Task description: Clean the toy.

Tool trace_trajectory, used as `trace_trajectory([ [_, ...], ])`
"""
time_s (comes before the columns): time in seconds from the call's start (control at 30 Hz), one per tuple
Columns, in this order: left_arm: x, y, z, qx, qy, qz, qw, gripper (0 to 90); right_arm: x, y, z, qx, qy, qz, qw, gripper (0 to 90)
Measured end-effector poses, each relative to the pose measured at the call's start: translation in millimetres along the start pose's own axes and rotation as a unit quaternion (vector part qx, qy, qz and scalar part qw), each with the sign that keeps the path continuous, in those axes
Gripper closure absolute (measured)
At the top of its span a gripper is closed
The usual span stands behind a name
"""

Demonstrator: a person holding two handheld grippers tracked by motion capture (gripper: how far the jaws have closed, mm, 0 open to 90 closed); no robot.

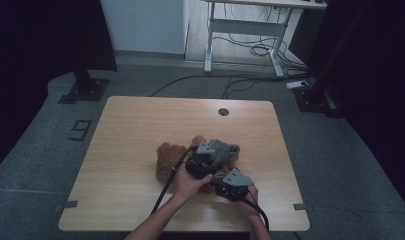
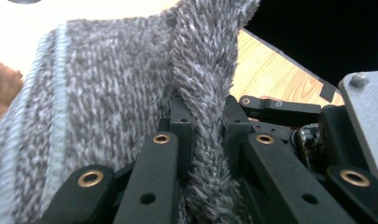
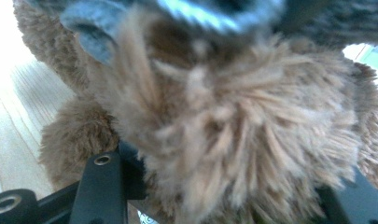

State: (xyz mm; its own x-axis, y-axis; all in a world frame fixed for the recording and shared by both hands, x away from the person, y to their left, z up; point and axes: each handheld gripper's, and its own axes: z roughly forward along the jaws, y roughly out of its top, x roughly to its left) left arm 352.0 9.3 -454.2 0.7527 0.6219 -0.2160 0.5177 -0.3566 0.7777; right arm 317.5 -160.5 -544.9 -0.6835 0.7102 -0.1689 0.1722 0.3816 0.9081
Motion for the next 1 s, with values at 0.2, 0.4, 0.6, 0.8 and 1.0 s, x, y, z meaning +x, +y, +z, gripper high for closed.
trace_trajectory([
  [0.2,10.8,-6.9,-16.2,-0.009,0.023,-0.005,0.9997,79.1,-0.1,-0.1,-0.1,0.0,-0.002,0.0,1.0,43.7],
  [0.4,28.4,-15.3,-40.1,-0.014,0.057,-0.009,0.9983,79.1,-0.9,-0.4,-0.3,0.0,0.0,0.001,1.0,43.6],
  [0.6,53.6,-29.1,-64.3,-0.019,0.075,-0.03,0.9965,79.0,-0.6,-0.6,-0.3,-0.002,-0.001,0.002,1.0,43.6],
  [0.8,74.6,-37.1,-91.2,-0.038,0.098,-0.058,0.9928,79.0,-0.5,-0.8,-0.3,-0.003,-0.001,0.003,1.0,43.6],
  [1.0,100.0,-53.2,-110.4,-0.042,0.119,-0.089,0.988,78.9,-0.5,-1.0,-0.2,-0.003,-0.001,0.004,1.0,43.6],
])
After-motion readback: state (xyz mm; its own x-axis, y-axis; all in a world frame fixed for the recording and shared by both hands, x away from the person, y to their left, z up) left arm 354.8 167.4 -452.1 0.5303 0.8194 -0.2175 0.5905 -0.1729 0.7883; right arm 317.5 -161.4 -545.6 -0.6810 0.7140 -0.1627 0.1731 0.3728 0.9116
